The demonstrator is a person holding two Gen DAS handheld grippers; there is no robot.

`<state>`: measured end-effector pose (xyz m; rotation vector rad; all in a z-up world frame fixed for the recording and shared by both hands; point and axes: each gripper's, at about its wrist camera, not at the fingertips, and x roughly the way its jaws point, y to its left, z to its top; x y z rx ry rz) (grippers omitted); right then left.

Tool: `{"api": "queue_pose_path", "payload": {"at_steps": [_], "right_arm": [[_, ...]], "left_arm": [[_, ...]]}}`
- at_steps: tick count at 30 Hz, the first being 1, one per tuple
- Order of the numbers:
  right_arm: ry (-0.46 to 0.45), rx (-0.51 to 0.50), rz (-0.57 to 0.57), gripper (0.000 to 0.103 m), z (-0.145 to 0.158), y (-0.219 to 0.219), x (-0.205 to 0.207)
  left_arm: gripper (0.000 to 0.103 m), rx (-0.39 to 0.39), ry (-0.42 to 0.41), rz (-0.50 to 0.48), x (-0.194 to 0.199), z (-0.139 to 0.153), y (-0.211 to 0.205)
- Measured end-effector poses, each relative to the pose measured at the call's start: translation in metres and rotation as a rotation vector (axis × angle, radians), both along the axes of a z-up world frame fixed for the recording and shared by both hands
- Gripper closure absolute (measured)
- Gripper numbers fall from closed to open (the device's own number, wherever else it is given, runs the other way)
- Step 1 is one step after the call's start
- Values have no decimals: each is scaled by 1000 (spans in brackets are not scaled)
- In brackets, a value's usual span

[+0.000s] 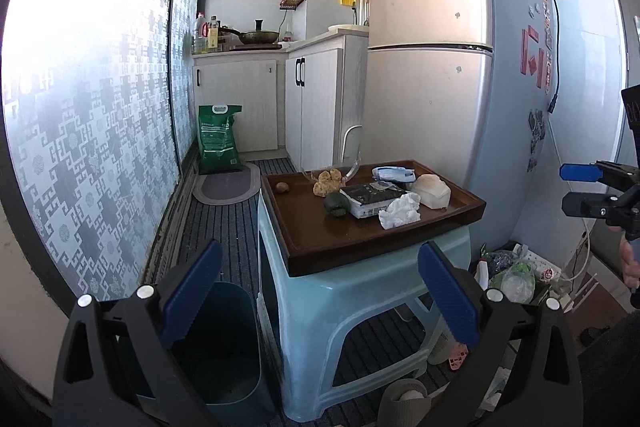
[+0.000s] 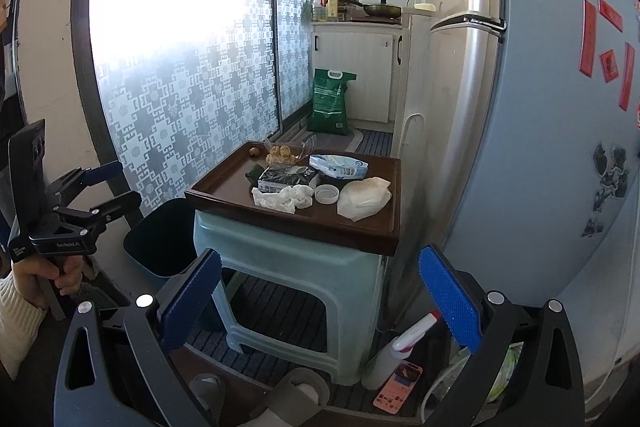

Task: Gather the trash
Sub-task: 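Move the right tool to the crumpled white tissue and close on it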

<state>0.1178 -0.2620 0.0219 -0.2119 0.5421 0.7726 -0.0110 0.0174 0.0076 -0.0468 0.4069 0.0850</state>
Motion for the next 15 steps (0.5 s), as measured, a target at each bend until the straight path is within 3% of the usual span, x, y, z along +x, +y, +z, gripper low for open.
{"api": "queue_pose_path", "payload": {"at_steps": [2,6,15], "right_arm": [[7,1,15,3,0,4,5],[22,-7,45,3,-3,11,16],[27,-33,71,3,-7,10,44]], "left_arm": [[4,-16,3,-6,1,0,2],[20,-34,61,-17,13,-5,2],[25,-28,90,-68,36,0,-6]]}}
